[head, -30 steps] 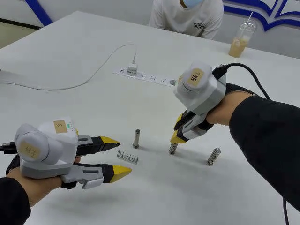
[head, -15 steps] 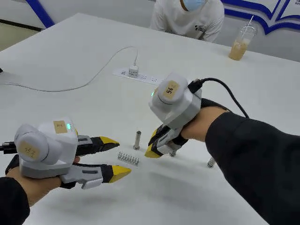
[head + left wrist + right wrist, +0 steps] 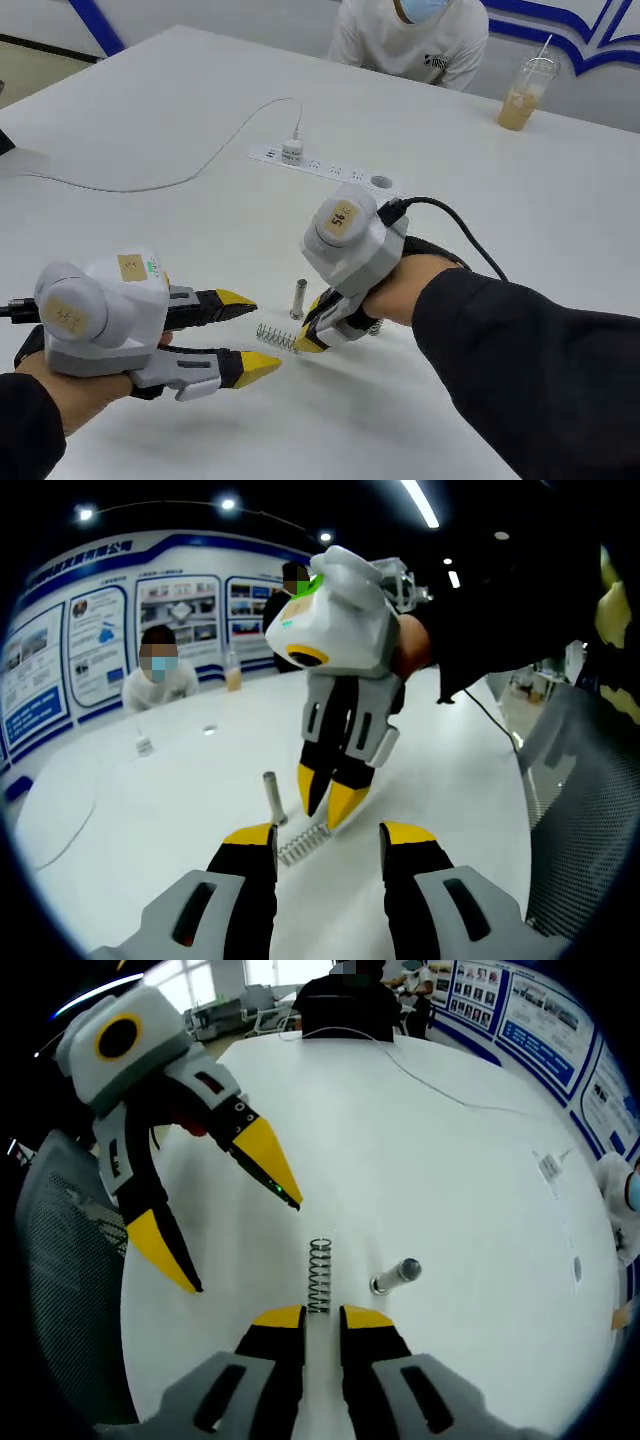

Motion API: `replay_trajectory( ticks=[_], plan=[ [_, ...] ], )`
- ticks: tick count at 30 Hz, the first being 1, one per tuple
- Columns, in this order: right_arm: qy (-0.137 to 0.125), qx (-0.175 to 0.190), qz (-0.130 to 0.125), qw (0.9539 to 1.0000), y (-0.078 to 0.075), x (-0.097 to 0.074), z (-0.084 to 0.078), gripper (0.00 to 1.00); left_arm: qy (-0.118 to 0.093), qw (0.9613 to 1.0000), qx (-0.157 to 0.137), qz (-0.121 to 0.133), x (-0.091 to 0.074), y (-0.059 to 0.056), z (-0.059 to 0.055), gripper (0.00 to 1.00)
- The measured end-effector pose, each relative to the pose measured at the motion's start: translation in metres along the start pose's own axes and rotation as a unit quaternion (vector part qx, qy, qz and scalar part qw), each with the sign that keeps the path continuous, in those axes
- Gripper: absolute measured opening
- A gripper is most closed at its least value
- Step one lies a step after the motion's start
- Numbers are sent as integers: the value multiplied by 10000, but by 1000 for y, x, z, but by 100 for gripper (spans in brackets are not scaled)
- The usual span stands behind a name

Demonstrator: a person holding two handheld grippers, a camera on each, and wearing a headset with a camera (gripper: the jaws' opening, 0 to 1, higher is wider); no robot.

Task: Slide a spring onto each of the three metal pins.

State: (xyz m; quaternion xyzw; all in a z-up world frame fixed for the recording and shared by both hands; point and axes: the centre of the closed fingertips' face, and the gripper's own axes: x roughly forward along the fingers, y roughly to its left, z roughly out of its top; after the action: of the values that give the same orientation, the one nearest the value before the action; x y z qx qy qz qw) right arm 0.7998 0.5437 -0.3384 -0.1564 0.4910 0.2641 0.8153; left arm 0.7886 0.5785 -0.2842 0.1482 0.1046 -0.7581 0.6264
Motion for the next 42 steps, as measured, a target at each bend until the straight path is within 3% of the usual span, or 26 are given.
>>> replay_trajectory(
  ticks=[19, 25, 35, 42],
  plan=[
    [137, -66, 71, 9999, 5, 12, -5, 12, 37, 10000, 10, 26, -3, 2, -1, 41],
    [159, -83, 93, 9998, 8, 2, -11, 11, 84, 9999, 47, -37, 1, -1, -4, 41],
    [266, -589, 293, 9975, 31, -27, -13, 11, 219, 9988, 333, -269, 10, -15, -6, 38],
    [322, -836, 334, 9954, 42, -39, -11, 11, 197, 9974, 509, -461, 14, -24, -4, 28]
  ],
)
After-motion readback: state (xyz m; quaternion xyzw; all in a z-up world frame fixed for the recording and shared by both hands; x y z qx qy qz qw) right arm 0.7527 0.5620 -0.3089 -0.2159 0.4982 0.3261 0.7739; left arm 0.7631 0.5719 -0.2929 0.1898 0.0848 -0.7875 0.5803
